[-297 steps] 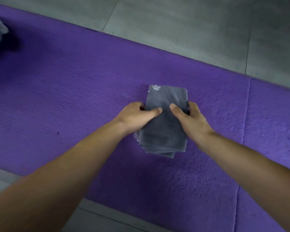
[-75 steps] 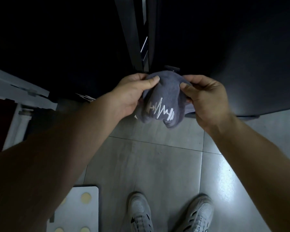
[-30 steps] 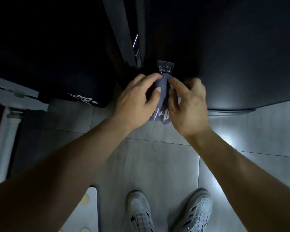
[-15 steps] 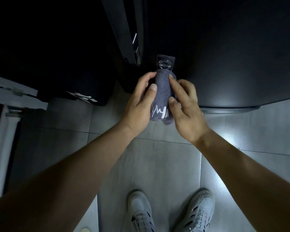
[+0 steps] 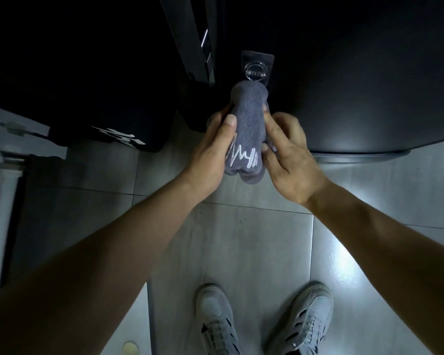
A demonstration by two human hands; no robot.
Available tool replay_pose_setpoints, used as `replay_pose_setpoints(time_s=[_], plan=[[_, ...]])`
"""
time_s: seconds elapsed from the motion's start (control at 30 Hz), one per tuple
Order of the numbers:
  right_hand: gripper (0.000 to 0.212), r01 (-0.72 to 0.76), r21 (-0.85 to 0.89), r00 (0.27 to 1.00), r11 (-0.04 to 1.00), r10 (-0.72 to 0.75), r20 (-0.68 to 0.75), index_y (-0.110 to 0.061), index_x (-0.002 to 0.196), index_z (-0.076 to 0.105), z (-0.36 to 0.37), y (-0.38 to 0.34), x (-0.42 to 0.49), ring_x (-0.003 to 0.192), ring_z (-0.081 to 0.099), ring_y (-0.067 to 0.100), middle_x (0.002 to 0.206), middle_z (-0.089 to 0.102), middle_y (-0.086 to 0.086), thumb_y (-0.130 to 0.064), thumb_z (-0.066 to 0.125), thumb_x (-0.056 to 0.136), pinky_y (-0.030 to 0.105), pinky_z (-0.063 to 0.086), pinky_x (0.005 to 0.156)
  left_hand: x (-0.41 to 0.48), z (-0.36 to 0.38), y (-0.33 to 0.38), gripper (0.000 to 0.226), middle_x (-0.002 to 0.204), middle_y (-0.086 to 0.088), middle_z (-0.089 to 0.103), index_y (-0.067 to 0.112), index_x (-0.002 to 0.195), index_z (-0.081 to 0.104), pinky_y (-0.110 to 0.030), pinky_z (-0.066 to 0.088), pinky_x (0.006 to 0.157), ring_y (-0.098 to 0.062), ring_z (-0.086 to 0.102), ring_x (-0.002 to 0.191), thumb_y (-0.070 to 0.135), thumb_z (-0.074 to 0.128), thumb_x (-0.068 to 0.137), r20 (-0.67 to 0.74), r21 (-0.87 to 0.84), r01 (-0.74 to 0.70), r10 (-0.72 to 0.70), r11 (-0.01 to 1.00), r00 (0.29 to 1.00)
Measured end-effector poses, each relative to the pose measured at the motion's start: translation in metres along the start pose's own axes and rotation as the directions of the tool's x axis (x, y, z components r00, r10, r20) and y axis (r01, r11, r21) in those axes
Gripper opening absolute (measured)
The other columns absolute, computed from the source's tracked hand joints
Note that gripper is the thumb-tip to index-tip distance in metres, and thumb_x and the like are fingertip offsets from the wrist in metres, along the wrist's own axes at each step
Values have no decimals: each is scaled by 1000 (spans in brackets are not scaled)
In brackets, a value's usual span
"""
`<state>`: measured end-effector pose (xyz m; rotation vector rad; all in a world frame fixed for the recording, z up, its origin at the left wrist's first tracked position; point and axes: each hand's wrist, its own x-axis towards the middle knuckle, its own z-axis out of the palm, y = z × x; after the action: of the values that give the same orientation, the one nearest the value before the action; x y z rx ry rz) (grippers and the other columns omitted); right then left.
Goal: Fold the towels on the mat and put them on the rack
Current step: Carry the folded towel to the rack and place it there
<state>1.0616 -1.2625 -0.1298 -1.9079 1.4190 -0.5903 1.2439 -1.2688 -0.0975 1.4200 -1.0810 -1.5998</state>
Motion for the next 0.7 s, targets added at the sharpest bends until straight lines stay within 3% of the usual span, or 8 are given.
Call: replay_pose_setpoints(time_s=[0.13,0.27,0.37,0.43,0.5,0.53,0.6,0.7], plan=[[63,-33,0,999,999,33,-25,-29,160,21,-8,2,-7,135,37,20,147,32,2,-30,44,101,36,41,111,-2,-8,10,30,112,9,69,28,114,62,-23,51,97,0,64,108,34,33,111,-110,22,51,-49,998,993],[68,-162,-58,985,985,158,-70,-24,157,29,-20,0,-21,134,41,23,149,36,3,-14,55,95,34,46,104,-9,-30,5,21,105,21,68,31,110,66,-29,44,100,-2,60,108,30,46,105,-280,177,133,-80,975,957],[66,-287,-223,958,931,283,-52,-22,154,31,-32,-5,-44,132,42,26,147,40,6,-18,60,94,38,46,105,-28,-50,-2,31,120,-4,66,16,130,60,-29,44,95,-21,61,110,16,56,99,-299,501,334,-203,799,933],[64,-349,-342,928,872,373,3,-24,153,29,-43,-13,-70,135,41,27,149,39,6,-27,58,96,42,43,110,-51,-54,3,33,126,-12,65,17,127,61,-31,49,92,-28,64,109,21,57,95,-255,736,397,-318,549,913],[64,-388,-406,894,827,445,52,-25,154,27,-57,-23,-103,136,39,28,151,38,6,-34,56,97,42,38,114,-75,-44,18,40,126,-11,65,20,124,62,-35,52,93,-29,65,109,39,53,90,-181,877,330,-397,348,900],[64,-402,-422,881,812,470,64,-24,154,28,-65,-28,-121,136,40,28,151,40,6,-36,56,97,43,38,114,-87,-33,30,49,127,-9,65,21,124,62,-37,52,95,-28,64,111,47,48,85,-139,908,283,-414,309,899],[63,-442,-440,854,782,517,63,-22,152,33,-81,-41,-162,133,44,31,148,44,8,-39,56,95,45,40,111,-107,-3,52,58,125,-5,66,24,123,62,-40,52,96,-24,64,114,54,41,78,-32,938,168,-404,305,914],[63,-512,-440,807,738,589,49,-19,149,41,-101,-61,-218,127,49,34,144,49,10,-39,60,92,48,42,105,-130,48,86,51,127,0,65,27,126,60,-41,52,97,-21,63,116,56,47,86,127,957,-20,-356,289,926]])
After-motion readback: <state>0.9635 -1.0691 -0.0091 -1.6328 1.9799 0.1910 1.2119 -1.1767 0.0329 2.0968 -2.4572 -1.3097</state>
